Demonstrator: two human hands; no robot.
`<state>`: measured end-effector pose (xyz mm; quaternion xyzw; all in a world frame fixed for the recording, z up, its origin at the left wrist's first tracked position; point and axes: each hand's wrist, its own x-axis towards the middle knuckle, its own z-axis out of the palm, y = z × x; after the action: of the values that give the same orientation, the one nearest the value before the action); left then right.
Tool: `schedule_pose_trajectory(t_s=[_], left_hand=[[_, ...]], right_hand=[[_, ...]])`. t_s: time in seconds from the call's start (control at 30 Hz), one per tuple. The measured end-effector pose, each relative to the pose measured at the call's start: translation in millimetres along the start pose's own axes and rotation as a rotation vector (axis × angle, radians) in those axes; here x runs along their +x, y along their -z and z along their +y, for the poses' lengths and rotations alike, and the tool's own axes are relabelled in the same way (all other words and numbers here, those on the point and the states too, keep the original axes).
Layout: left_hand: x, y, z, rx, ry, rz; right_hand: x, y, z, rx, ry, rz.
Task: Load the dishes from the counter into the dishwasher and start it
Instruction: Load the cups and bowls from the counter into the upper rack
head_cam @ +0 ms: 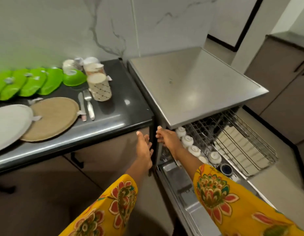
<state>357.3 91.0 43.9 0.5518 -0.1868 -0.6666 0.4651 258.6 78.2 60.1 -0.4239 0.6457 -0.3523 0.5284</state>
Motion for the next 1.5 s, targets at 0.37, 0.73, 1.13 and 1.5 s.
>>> schedule_pose_trajectory(t_s=[0.37, 0.73, 1.13, 1.5], left_hand=[[-14, 49, 91, -0.049, -0.251, 0.067], [42, 78, 150, -0.158, -0.334, 0.244], [111, 73, 206, -0.239, -0.384, 0.307], [157, 71, 222, -0.235, -0.452, 0.291]], right_hand=[[3, -67, -70, 0.121, 0.128, -0.093], [73, -121, -114, 0.046, 0.149, -0.238], [159, -156, -146, 0.048, 0.195, -0.432], [197, -180, -153, 0.110, 0.188, -0.558]])
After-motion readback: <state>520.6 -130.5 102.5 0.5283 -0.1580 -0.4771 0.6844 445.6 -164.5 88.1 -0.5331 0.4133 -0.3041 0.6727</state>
